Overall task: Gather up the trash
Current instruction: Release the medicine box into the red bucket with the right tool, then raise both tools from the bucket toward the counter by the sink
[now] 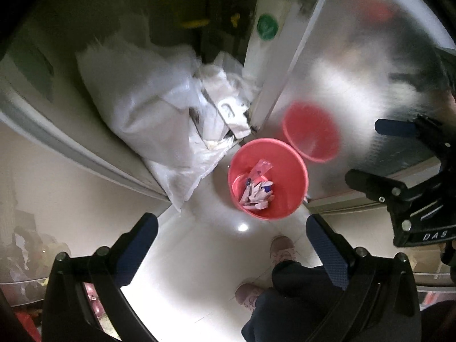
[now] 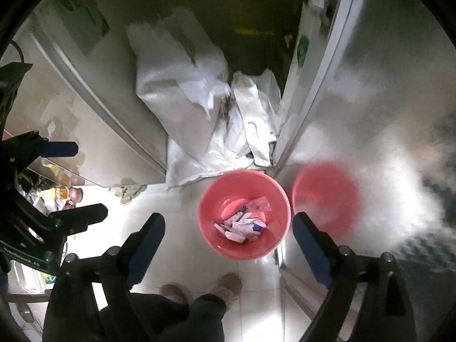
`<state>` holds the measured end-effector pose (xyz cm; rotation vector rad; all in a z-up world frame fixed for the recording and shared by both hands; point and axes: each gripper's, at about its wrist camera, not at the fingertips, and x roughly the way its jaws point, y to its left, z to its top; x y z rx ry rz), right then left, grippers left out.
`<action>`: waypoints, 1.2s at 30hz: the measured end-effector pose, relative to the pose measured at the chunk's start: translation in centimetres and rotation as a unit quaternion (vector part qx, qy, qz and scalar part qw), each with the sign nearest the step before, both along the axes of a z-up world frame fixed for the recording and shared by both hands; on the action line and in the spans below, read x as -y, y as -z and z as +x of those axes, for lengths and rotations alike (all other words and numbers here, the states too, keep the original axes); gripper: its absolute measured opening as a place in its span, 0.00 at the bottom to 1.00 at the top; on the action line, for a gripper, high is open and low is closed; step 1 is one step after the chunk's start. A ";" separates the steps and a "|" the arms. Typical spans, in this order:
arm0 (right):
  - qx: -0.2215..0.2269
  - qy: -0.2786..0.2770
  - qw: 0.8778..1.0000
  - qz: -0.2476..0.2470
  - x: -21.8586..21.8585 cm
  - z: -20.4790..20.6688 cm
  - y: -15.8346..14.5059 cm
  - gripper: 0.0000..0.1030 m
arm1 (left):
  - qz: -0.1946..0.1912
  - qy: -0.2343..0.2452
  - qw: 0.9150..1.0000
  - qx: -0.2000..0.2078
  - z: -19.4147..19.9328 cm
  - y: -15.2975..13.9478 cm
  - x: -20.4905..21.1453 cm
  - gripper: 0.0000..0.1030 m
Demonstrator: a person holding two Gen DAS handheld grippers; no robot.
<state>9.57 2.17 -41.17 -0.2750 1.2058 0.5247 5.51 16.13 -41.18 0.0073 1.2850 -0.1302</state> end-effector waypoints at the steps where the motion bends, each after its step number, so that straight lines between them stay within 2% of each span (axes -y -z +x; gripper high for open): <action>1: 0.006 -0.002 1.000 0.001 -0.2 -0.3 -1.2 0.89 | 0.001 0.000 1.000 0.004 -0.2 -1.4 -0.1 1.00; 5: 0.020 -0.013 1.000 0.009 -0.7 -1.9 -7.9 0.89 | 0.001 -0.008 1.000 0.028 -1.3 -8.7 -0.6 1.00; 9: 0.049 -0.010 0.999 0.020 -0.3 -3.3 -16.0 0.92 | -0.025 -0.018 0.998 0.054 -2.4 -16.4 -1.0 1.00; 13: 0.076 -0.004 0.997 0.032 0.2 -4.7 -23.0 0.94 | -0.019 -0.011 0.996 0.087 -3.4 -23.5 -0.5 1.00; 15: 0.091 0.002 0.995 0.040 0.7 -5.7 -26.8 0.99 | -0.015 -0.006 0.995 0.101 -3.9 -26.3 -0.2 1.00; 19: 0.118 0.013 0.992 0.044 1.3 -7.2 -32.1 0.99 | -0.011 0.002 0.992 0.126 -4.7 -31.7 0.6 1.00; 26: 0.141 0.057 0.987 0.056 3.6 -8.7 -38.5 0.99 | -0.008 0.029 0.986 0.162 -5.6 -38.1 2.1 1.00; 31: 0.147 0.093 0.983 0.065 4.9 -8.8 -40.0 0.99 | -0.013 0.050 0.983 0.178 -5.6 -40.8 3.9 1.00; 36: 0.152 0.125 0.978 0.075 6.3 -8.7 -41.0 0.99 | -0.024 0.065 0.981 0.179 -4.7 -42.0 5.5 1.00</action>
